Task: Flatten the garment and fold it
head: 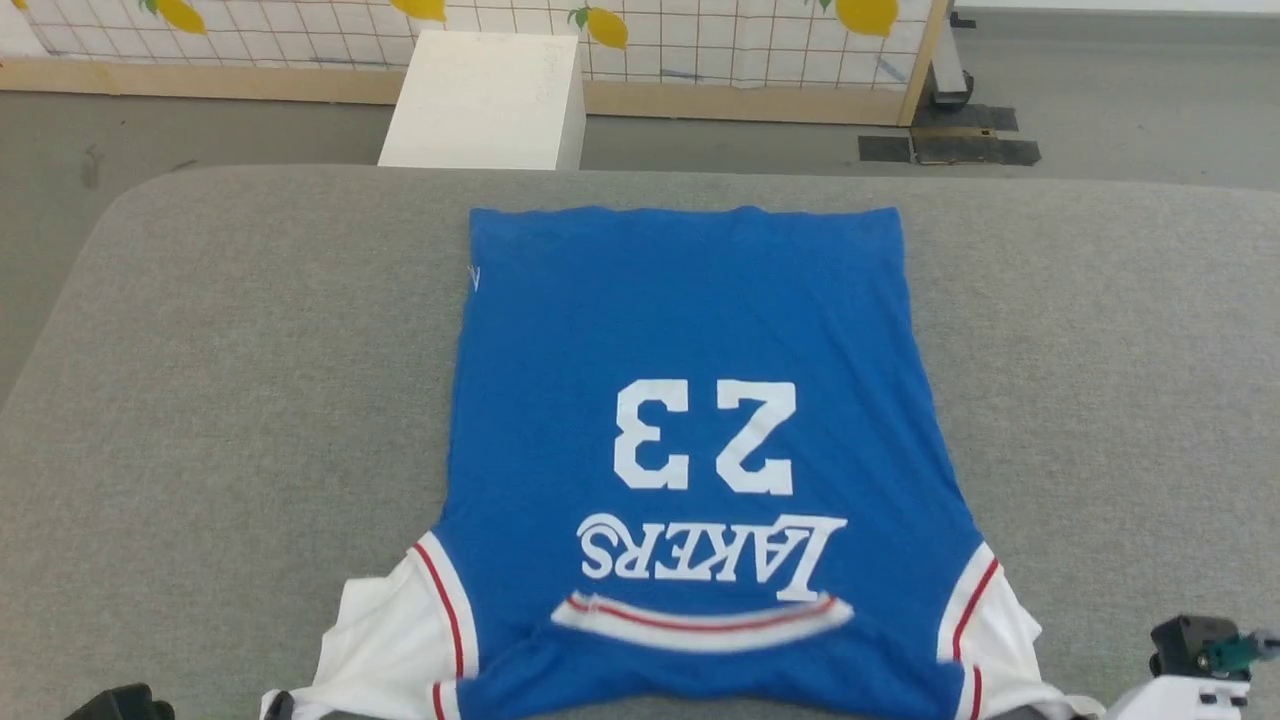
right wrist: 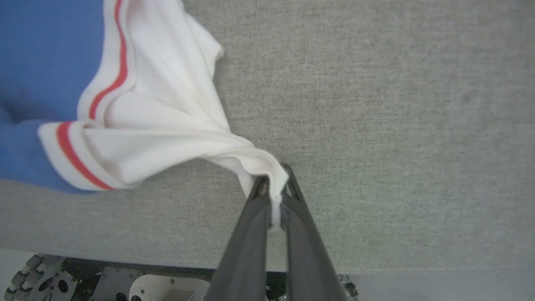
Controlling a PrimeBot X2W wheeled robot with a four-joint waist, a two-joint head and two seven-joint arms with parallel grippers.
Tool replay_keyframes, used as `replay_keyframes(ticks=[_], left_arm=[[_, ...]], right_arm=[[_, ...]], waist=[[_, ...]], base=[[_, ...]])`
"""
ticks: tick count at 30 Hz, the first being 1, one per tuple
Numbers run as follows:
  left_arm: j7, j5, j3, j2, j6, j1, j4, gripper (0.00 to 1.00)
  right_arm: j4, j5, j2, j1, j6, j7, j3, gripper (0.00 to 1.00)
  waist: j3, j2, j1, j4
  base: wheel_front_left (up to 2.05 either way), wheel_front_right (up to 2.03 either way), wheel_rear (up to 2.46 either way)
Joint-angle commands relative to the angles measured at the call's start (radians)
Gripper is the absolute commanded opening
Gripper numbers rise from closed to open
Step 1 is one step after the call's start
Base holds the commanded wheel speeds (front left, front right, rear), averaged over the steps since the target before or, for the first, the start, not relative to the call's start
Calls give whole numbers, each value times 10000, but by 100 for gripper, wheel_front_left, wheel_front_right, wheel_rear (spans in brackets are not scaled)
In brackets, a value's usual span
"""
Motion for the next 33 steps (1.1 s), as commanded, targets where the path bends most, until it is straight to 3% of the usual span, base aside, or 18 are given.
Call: replay_keyframes(ticks=[1, 6, 7, 8, 9, 10, 18, 22, 27, 33], left_arm=[[-123, 70, 26, -49, 78, 90, 59, 0], [-370, 42, 24, -171, -38, 13, 143, 0], [-419, 36, 36, -178, -70, 8, 149, 0], [-463, 30, 41, -182, -106, 4, 165, 0], [-492, 31, 33, -178, -148, -1, 175, 0], [-563, 31, 39, -181, -205, -9, 174, 0], [-757, 51, -24, -177, -411, -45, 53, 0], [-828, 68, -108, -242, -464, -161, -21, 0], [-941, 136, -304, -394, -542, -542, -160, 0], [-1019, 216, -527, -491, -680, -923, -146, 0]], right_arm=[[287, 258, -7, 160, -17, -141, -4, 0], [1278, 935, -1, -29, -17, -1080, 326, 0], [1381, 1015, 0, -82, -17, -1248, 378, 10], [1452, 1055, 0, -141, -17, -1467, 418, 40], [1461, 1035, 0, -173, -17, -1649, 427, 77], [1451, 1046, 1, -193, -17, -1851, 383, 100], [-88, 719, 2, -386, -17, -3829, -443, 100], [-571, 485, 2, -1097, -17, -5071, -357, 100], [-229, -122, 2, -2541, -17, -6432, -75, 100], [748, -892, -279, -4093, -17, -6305, -264, 100]], waist=[[5, -1, 1, -54], [28, -1, 1, -178], [32, -1, 1, -189], [30, -1, 1, -193], [24, -1, 1, -189], [14, -1, 1, -179], [-33, -1, 1, -26], [83, -1, 1, 54], [447, -1, 1, 439], [801, -1, 1, 1100]], base=[[0, 0, 0], [0, 0, 0], [0, 0, 0], [0, 0, 0], [0, 0, 0], [0, 0, 0], [0, 0, 0], [0, 0, 0], [0, 0, 0], [0, 0, 0]])
